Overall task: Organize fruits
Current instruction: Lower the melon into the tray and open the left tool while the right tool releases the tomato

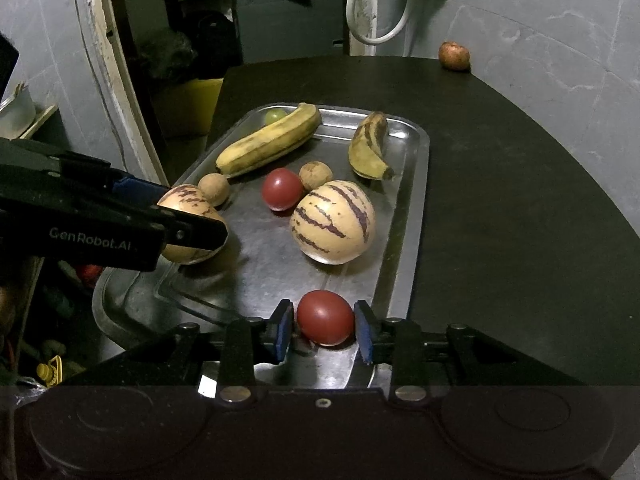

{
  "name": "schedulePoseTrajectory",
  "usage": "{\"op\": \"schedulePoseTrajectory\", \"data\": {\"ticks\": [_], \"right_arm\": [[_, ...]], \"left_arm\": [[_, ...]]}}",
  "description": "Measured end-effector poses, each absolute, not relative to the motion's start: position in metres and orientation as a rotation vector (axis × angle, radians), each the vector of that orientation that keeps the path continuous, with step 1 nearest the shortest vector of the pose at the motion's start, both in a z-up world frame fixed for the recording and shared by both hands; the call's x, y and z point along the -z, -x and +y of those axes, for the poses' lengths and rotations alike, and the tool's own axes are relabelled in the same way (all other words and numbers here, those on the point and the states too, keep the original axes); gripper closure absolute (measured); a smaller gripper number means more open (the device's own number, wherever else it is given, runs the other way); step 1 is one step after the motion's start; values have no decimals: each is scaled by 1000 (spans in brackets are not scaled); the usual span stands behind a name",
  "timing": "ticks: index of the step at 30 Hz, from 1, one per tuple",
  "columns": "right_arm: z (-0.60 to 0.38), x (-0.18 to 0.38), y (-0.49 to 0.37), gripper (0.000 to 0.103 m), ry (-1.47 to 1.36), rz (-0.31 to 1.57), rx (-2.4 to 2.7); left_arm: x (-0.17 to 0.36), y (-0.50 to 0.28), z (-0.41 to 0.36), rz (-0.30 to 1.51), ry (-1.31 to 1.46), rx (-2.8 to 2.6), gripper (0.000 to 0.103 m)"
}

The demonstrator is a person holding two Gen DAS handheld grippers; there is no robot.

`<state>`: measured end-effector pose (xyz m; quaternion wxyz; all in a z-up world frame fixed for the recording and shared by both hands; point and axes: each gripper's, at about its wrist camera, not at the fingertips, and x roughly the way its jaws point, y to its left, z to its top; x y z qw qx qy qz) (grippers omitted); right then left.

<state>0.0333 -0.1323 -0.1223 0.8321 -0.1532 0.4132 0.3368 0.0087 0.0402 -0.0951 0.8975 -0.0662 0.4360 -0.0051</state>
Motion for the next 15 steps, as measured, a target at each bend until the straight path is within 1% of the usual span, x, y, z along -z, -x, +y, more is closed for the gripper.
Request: {"op": "schedulePoseTrajectory", "data": {"ticks": [2, 10, 12, 15], "right_arm": [[-133, 121, -33, 65, 323, 873, -716], [-137, 112, -31, 58, 306, 860, -719], [-138, 106, -28, 54, 303, 848, -724], [-141, 97, -26, 48, 293, 829, -727]], "left_arm": [[93, -9, 40, 898, 136, 10, 40], [86, -8, 42, 886, 144, 0, 34], [83, -8, 42, 879, 148, -4, 30], [77, -7, 42, 864, 149, -9, 27]]}}
